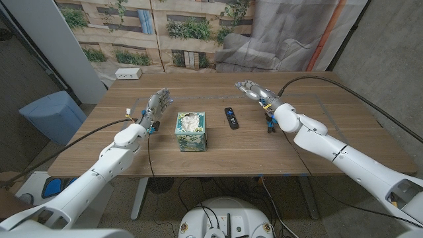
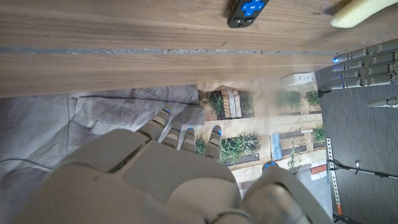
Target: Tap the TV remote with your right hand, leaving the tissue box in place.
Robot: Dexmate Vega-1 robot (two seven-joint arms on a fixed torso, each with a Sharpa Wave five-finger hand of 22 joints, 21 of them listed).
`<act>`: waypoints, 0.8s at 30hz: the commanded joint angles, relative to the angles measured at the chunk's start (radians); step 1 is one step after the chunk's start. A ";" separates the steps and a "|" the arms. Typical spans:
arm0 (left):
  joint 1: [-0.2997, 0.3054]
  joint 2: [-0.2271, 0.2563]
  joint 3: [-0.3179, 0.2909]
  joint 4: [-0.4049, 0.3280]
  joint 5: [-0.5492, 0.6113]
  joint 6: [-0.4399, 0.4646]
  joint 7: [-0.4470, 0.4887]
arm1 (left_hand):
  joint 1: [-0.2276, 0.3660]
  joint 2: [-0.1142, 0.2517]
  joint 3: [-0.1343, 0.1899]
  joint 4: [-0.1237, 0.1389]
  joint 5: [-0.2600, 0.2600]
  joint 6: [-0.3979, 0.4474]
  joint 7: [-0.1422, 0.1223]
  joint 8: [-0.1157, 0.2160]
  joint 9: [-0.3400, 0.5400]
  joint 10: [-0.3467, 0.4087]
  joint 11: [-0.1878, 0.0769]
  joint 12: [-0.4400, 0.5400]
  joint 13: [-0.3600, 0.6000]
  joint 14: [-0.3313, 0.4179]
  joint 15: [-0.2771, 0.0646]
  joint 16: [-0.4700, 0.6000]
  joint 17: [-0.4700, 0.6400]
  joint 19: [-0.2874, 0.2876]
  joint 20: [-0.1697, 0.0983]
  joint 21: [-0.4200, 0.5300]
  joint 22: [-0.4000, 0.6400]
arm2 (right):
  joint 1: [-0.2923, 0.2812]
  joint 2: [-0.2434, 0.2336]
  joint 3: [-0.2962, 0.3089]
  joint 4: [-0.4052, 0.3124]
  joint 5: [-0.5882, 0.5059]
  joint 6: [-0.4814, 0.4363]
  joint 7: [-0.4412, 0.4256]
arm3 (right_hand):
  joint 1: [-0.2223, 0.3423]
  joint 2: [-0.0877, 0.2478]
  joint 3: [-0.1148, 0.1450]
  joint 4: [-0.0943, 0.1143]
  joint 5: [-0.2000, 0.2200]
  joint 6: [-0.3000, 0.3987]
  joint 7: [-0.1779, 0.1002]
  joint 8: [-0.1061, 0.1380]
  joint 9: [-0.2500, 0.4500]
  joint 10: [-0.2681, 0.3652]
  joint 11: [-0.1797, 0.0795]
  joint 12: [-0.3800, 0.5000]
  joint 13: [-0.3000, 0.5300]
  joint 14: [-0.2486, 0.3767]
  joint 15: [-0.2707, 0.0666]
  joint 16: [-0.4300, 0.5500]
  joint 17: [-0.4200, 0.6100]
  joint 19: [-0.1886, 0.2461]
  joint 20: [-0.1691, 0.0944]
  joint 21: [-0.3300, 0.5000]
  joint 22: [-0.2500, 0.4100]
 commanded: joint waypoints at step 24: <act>-0.024 -0.015 0.017 0.055 -0.009 -0.021 -0.061 | 0.000 0.083 0.006 0.005 0.005 0.005 0.000 0.001 0.002 0.006 0.002 0.003 0.002 0.006 -0.003 0.004 0.003 0.009 -0.029 0.001 0.004 | -0.142 0.062 0.201 0.136 0.480 0.229 -0.163 | 0.013 0.057 0.004 -0.006 0.008 -0.034 0.000 -0.002 0.001 0.067 0.000 0.009 0.001 0.058 -0.013 0.006 -0.019 0.055 -0.007 -0.002 0.001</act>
